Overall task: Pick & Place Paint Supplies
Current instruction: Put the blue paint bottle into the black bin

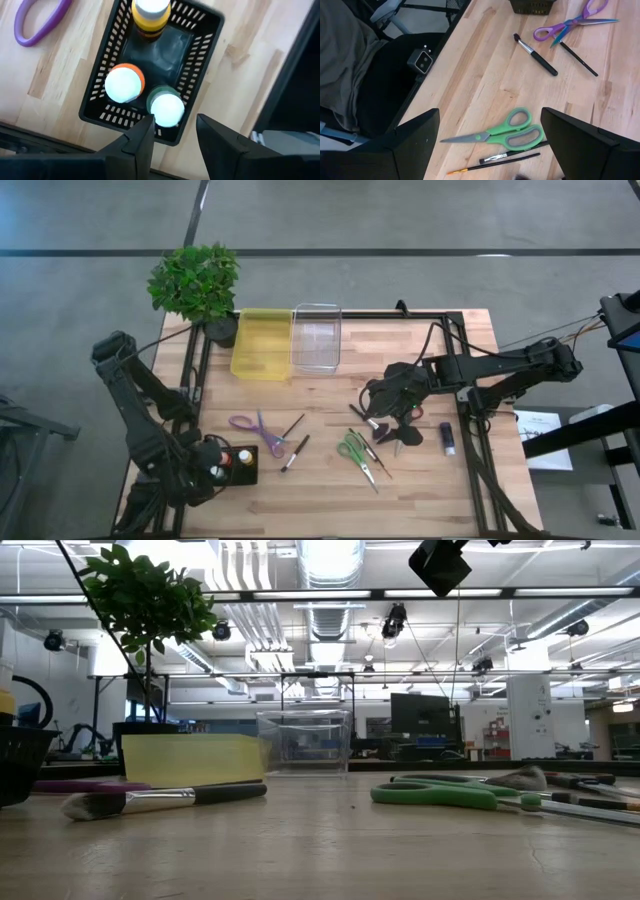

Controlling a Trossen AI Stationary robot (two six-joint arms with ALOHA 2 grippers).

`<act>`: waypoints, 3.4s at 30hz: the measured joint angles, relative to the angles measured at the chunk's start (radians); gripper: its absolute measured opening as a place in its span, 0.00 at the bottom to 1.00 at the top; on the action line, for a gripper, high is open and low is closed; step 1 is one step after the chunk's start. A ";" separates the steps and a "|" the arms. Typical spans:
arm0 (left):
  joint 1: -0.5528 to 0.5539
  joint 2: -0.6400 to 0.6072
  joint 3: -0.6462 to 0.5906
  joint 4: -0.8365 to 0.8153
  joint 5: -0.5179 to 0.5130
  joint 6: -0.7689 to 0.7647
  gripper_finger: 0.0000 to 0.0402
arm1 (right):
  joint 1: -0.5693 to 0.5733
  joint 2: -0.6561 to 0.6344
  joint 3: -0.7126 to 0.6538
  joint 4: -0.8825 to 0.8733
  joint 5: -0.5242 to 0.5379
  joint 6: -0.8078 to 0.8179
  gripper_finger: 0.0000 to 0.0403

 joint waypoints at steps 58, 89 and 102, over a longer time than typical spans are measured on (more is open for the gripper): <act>0.522 -0.061 -0.106 0.966 -0.674 1.870 0.38 | 0.414 0.439 -0.173 -0.863 0.408 0.252 0.86; 0.521 -0.061 -0.106 0.987 -0.635 1.854 0.38 | 0.403 0.247 -0.241 -0.542 0.493 0.430 0.86; 0.521 -0.061 -0.106 0.986 -0.617 1.852 0.38 | 0.403 0.156 -0.375 -0.625 0.428 0.451 0.86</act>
